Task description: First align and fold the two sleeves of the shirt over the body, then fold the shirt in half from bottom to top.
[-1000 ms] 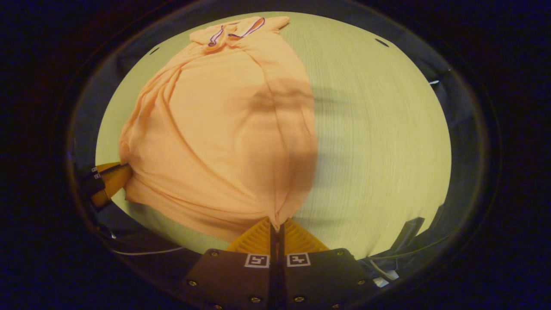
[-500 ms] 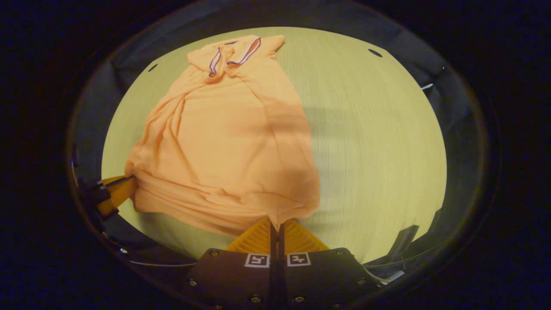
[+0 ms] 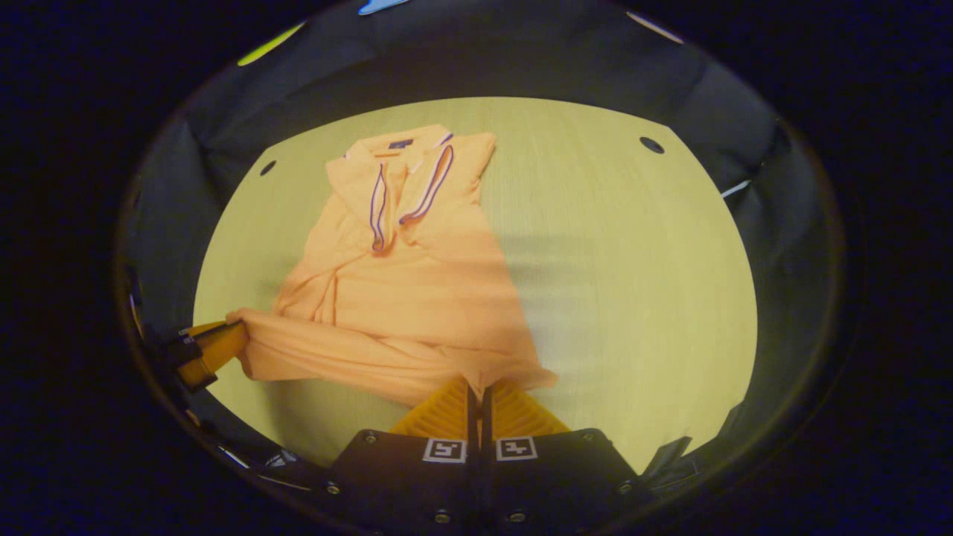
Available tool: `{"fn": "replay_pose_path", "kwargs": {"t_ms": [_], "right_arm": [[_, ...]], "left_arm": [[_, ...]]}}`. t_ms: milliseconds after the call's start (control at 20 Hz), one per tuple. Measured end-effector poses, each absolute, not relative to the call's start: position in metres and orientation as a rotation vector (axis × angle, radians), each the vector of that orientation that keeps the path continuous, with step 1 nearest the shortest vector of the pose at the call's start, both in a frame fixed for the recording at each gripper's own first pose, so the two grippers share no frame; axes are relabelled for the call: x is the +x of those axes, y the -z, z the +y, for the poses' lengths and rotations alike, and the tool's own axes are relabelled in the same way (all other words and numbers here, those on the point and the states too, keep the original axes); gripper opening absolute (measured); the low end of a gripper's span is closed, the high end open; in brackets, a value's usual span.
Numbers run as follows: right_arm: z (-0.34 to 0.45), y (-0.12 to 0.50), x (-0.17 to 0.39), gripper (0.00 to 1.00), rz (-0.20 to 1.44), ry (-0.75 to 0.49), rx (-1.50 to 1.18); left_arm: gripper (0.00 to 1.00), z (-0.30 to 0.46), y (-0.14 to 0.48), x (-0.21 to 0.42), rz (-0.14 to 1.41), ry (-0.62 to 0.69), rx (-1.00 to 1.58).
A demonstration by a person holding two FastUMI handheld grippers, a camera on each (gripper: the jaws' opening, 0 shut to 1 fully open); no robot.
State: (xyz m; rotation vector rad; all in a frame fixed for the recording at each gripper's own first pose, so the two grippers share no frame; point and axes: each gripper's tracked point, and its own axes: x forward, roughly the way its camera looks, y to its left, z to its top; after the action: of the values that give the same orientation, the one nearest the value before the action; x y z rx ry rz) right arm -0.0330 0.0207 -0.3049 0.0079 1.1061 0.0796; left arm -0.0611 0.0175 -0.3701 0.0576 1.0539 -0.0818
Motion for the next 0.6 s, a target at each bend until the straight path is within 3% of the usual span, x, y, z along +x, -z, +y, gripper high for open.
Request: {"fn": "replay_pose_path", "kwargs": {"t_ms": [600], "right_arm": [[0.023,0.227,0.130,0.00,0.882,-0.082,0.030]], "left_arm": [[0.06,0.023,0.315,0.113,0.860,0.060,-0.009]]}}
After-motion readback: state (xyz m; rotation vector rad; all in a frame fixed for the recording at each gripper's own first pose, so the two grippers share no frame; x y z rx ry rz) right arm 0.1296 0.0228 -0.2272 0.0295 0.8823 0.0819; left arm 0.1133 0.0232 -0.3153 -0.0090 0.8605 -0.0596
